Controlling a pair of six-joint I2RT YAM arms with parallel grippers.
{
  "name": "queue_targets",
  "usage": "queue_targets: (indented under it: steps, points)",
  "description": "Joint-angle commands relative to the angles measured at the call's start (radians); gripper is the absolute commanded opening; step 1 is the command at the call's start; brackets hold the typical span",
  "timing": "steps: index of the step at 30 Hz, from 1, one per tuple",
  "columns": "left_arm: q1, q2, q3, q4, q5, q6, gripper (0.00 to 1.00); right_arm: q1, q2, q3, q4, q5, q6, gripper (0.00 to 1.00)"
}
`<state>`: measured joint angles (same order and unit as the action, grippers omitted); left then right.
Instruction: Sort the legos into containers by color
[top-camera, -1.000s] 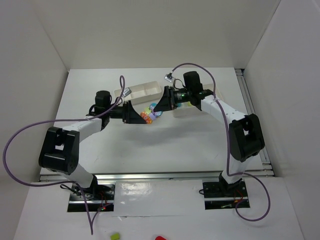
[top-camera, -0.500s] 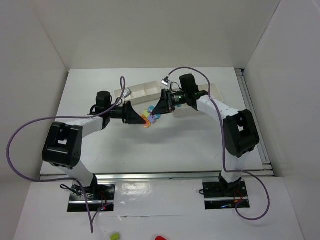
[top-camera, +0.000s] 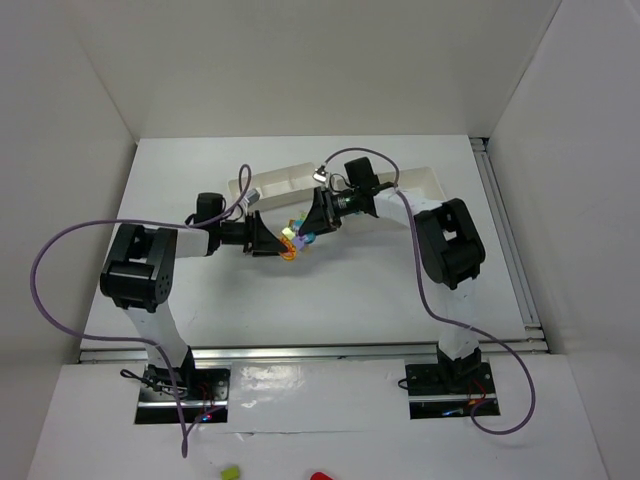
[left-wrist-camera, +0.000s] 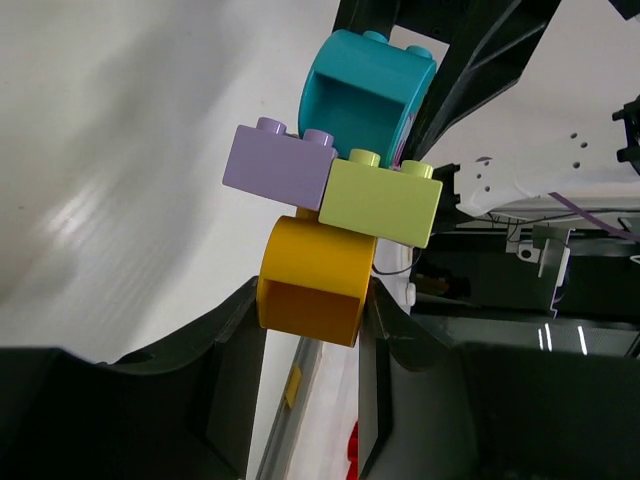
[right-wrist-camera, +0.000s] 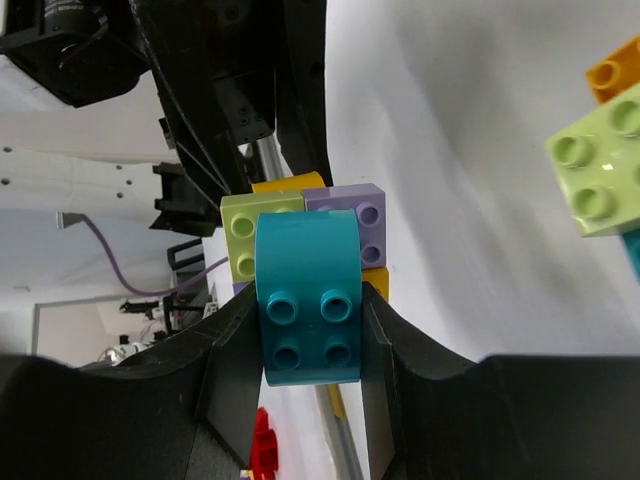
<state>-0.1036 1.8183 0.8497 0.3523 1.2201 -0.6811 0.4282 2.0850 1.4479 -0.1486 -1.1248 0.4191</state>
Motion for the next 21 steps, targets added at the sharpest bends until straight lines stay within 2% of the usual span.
queue_targets:
  steps: [1, 12, 21]
  points:
    - [0.004, 0.013, 0.074, 0.068, 0.071, 0.029, 0.00, 0.023, 0.046, 0.049, 0.001, 0.063, -0.045, 0.02]
    - [0.045, 0.038, 0.083, 0.059, 0.071, 0.038, 0.00, 0.014, 0.058, 0.068, 0.024, 0.209, -0.022, 0.00]
    - [0.054, 0.038, 0.103, -0.044, 0.044, 0.103, 0.00, 0.014, 0.004, 0.057, 0.058, 0.358, 0.006, 0.00]
